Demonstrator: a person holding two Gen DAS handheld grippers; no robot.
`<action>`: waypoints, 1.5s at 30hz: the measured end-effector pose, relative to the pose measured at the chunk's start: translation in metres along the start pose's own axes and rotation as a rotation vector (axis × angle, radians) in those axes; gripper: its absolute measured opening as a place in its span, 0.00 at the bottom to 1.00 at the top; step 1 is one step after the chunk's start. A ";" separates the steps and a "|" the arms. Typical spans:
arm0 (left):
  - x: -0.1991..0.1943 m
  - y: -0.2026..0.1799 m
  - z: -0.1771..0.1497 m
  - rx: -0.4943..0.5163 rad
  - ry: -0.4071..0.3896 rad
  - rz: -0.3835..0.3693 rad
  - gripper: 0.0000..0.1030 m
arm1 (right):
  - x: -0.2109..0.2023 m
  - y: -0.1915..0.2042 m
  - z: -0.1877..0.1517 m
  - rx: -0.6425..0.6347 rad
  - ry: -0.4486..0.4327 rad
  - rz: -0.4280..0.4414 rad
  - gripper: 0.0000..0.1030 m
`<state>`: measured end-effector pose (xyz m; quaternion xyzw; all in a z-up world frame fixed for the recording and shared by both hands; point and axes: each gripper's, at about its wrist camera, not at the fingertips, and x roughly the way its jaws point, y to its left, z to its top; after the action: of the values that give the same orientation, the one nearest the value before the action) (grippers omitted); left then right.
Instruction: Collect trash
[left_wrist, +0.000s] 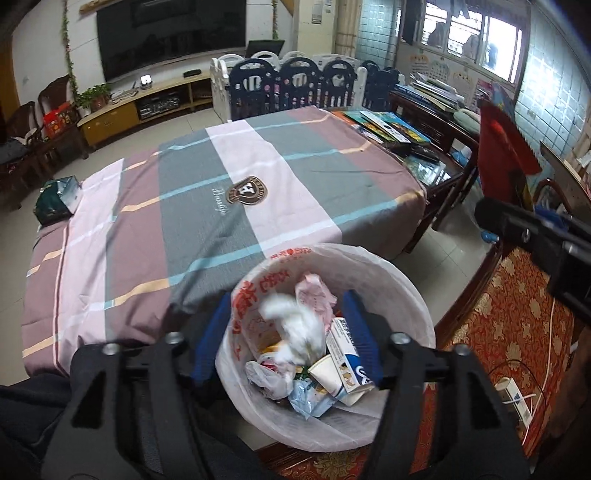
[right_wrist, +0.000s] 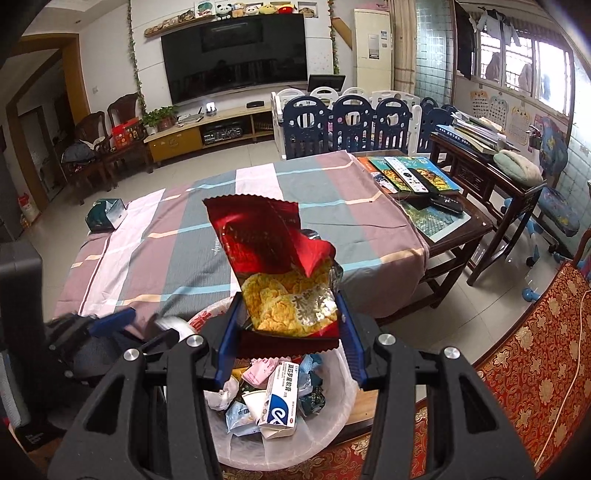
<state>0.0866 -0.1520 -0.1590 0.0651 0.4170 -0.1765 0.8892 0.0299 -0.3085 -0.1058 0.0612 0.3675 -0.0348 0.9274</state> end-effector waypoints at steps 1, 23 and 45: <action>-0.003 0.004 0.001 -0.014 -0.008 0.009 0.68 | 0.002 0.002 -0.001 -0.003 0.009 0.002 0.47; -0.115 0.061 0.020 -0.163 -0.280 0.299 0.96 | 0.003 0.038 -0.006 -0.023 0.080 0.120 0.96; -0.139 0.073 0.015 -0.186 -0.272 0.336 0.97 | -0.029 0.044 0.016 0.032 -0.017 0.103 0.97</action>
<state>0.0421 -0.0520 -0.0449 0.0271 0.2913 0.0063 0.9562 0.0247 -0.2666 -0.0705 0.0944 0.3554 0.0066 0.9299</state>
